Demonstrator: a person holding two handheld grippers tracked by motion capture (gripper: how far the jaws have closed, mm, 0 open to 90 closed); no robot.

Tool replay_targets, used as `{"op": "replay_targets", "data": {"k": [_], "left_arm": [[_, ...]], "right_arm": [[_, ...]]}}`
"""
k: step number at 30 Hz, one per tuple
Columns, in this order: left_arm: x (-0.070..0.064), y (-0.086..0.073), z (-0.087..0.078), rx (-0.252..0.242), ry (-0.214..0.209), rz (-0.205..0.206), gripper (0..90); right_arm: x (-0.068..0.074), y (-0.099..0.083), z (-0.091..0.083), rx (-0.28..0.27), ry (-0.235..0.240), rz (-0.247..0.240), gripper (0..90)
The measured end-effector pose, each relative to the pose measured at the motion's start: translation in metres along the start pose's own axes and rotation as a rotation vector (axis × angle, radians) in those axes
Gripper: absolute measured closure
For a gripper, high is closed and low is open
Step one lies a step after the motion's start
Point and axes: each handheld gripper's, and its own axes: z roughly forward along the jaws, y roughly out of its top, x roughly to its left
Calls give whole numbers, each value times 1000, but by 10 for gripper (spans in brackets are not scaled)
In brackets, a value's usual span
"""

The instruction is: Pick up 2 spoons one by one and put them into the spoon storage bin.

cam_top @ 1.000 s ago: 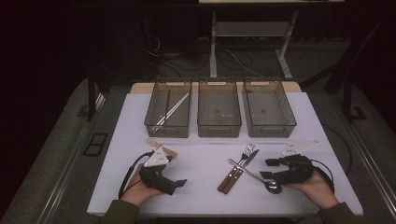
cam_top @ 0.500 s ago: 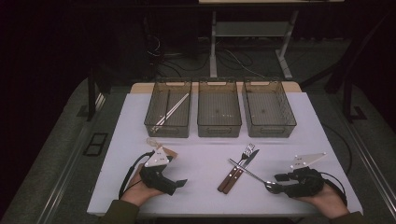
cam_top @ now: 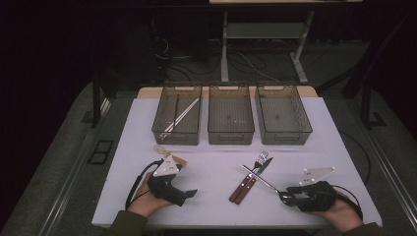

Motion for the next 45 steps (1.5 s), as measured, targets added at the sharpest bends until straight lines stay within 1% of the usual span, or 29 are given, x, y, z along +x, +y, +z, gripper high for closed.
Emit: {"op": "replay_targets", "data": {"k": [3, 7, 9, 12, 16, 18, 22, 27, 29, 30, 32, 33, 38, 42, 45], "left_arm": [[0, 0, 0, 3, 0, 1, 0], [0, 0, 0, 4, 2, 1, 0], [0, 0, 0, 4, 3, 2, 0], [0, 0, 1, 5, 3, 2, 0], [0, 0, 0, 5, 3, 3, 0], [0, 0, 0, 4, 3, 2, 0], [0, 0, 0, 4, 2, 3, 0], [0, 0, 0, 4, 2, 3, 0], [0, 0, 0, 4, 2, 3, 0], [0, 0, 0, 4, 2, 3, 0], [0, 0, 0, 4, 2, 4, 0], [0, 0, 0, 4, 2, 4, 0], [0, 0, 0, 4, 1, 5, 0], [0, 0, 0, 4, 1, 5, 0], [0, 0, 1, 5, 0, 6, 0]], "right_arm": [[0, 0, 0, -4, 3, 2, 611], [-1, -1, 0, -8, 5, 5, 678], [-3, -1, -1, -9, 9, 9, 687], [-5, -1, -1, -12, 12, 31, 722], [-9, -2, -1, -24, 35, 73, 749], [-10, -2, -1, -28, 39, 84, 771], [-11, -2, -2, -51, 55, 100, 820], [-10, -1, -5, -77, 71, 95, 859], [-10, -1, -7, -102, 91, 95, 884], [-10, -1, -8, -113, 104, 96, 890], [-8, 0, -8, -115, 100, 79, 891], [-8, 0, -8, -114, 100, 80, 892], [-10, 0, -8, -117, 111, 100, 893], [-14, 0, -13, -160, 127, 134, 894], [-16, 1, -15, -169, 117, 141, 894]]}}
